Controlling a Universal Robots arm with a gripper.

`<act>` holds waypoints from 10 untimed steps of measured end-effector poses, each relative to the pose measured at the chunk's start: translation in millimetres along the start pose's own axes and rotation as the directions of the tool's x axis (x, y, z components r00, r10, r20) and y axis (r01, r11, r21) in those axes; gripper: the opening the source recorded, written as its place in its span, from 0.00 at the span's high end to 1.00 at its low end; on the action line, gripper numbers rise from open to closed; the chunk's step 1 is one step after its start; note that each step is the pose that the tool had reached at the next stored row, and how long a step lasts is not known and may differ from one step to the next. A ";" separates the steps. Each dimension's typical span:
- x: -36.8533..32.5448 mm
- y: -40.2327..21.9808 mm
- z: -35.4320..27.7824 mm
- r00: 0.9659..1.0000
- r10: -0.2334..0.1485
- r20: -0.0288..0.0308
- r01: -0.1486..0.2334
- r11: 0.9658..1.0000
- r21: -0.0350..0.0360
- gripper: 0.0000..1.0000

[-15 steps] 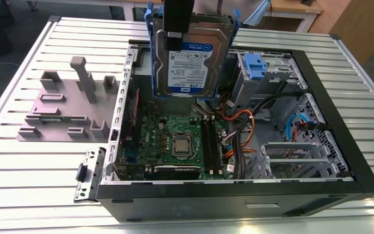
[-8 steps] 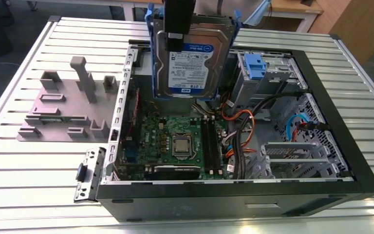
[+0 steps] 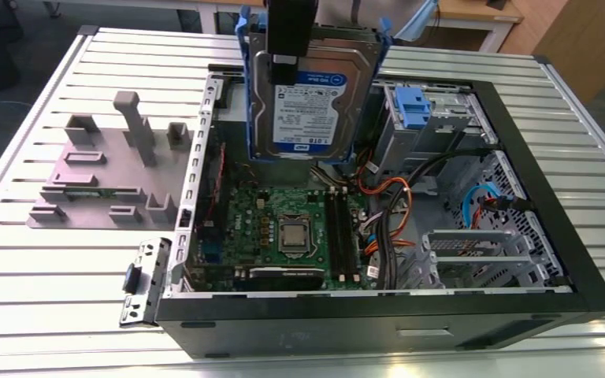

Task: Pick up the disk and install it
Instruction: 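Pick up the disk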

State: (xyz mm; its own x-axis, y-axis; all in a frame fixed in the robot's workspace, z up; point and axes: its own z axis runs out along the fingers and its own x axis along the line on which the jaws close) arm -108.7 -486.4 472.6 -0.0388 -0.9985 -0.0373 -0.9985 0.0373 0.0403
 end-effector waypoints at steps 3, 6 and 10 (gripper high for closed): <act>0.5 -0.3 0.0 1.000 0.000 0.000 0.000 1.000 0.000 0.64; 1.0 -0.6 0.2 1.000 0.000 0.000 0.000 1.000 0.000 0.64; 1.7 -1.0 0.2 1.000 0.000 0.000 0.000 1.000 0.000 0.64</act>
State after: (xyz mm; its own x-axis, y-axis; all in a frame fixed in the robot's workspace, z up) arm -107.8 -488.1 472.2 -0.0389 -0.9985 -0.0373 -0.9985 0.0374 0.0403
